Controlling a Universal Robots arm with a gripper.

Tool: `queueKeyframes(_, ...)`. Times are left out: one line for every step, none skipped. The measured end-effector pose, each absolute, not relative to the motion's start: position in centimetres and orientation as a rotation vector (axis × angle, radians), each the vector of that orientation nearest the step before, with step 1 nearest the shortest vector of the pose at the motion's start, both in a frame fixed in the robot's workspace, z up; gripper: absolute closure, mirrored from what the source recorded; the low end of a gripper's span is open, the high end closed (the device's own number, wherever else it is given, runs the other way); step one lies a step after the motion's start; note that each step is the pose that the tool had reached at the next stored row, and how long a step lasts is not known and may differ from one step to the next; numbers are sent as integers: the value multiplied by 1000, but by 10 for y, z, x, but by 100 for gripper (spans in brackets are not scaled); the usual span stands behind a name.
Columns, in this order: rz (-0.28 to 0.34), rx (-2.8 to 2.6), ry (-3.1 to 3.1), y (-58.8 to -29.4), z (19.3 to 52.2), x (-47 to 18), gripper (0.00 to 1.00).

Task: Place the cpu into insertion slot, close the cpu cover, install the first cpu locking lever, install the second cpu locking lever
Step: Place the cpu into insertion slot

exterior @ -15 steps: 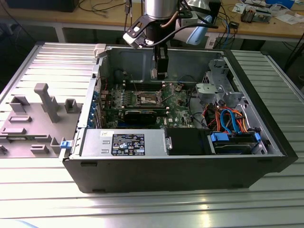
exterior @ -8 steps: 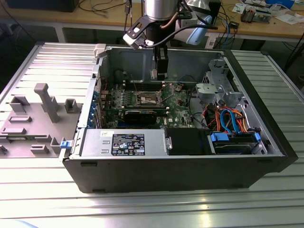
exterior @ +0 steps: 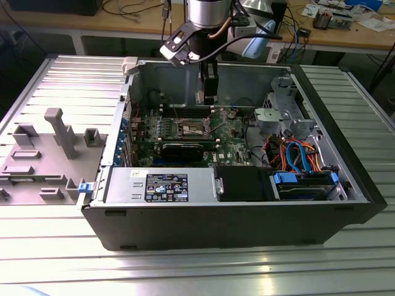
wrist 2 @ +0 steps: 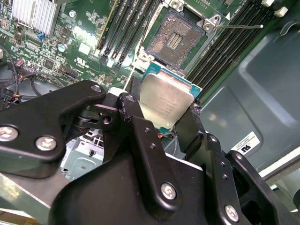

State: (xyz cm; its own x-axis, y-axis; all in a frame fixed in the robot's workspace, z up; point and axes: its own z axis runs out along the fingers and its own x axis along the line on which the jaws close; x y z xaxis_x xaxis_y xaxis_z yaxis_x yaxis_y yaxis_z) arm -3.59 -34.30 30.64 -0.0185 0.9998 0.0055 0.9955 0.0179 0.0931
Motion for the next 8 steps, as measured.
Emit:
queueKeyframes(108,2157,2196,-343,306,-36,46)
queueKeyframes(108,2157,2196,-343,306,-36,46)
queueKeyframes(108,2157,2196,-343,305,-36,46)
queueKeyframes(108,2157,2196,-343,305,-36,46)
queueKeyframes(108,2157,2196,-343,305,-36,46)
queueKeyframes(108,2157,2196,-343,305,-36,46)
queueKeyframes(108,2157,2196,-343,304,-36,46)
queueKeyframes(108,2157,2196,-343,304,-36,46)
